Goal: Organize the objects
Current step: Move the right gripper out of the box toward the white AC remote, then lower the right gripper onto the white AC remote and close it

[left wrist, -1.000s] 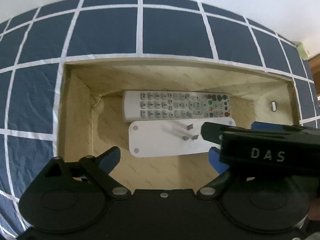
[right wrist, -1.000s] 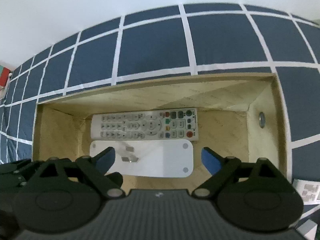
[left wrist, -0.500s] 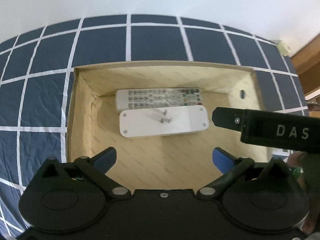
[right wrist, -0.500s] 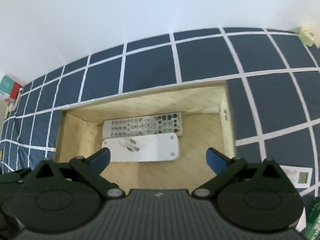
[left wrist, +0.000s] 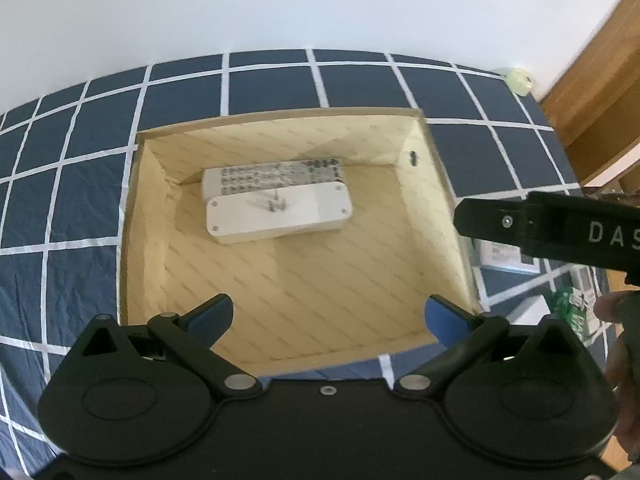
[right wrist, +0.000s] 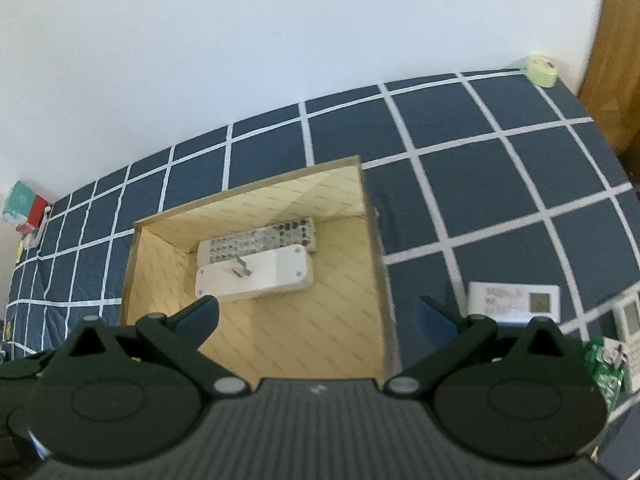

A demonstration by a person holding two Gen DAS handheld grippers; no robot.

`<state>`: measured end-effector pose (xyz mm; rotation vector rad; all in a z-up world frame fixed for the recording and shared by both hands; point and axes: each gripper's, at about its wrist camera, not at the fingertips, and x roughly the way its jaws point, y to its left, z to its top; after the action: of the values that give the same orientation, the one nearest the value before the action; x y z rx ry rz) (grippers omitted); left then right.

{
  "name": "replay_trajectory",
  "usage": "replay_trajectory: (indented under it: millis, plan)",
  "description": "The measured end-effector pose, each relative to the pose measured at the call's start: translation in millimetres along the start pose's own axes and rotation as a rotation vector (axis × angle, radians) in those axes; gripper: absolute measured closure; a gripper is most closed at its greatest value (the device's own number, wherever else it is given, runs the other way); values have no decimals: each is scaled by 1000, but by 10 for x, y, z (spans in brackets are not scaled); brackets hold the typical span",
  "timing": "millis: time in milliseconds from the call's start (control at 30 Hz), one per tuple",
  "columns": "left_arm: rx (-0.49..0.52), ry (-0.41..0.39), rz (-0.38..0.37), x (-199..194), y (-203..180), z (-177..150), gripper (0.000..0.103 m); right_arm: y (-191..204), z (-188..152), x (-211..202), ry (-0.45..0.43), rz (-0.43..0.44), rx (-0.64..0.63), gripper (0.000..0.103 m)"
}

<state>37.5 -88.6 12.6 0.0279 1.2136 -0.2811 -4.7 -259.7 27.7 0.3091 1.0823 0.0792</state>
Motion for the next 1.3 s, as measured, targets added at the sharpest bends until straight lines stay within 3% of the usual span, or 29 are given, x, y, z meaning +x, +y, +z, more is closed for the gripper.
replay_trajectory:
  millis: [333,667,1300]
  plan:
    - [51,-9,-30,-93,-530,-146,0,-497,-196,-422,-32,-44,55,0]
    - [89,-2,-32,62,-1132,-45,0,-1118,-110,-586,-47,-66,101,0]
    - [143,97,-18,880,-2019,283,0,-2204,98,-130,43,-61,199,0]
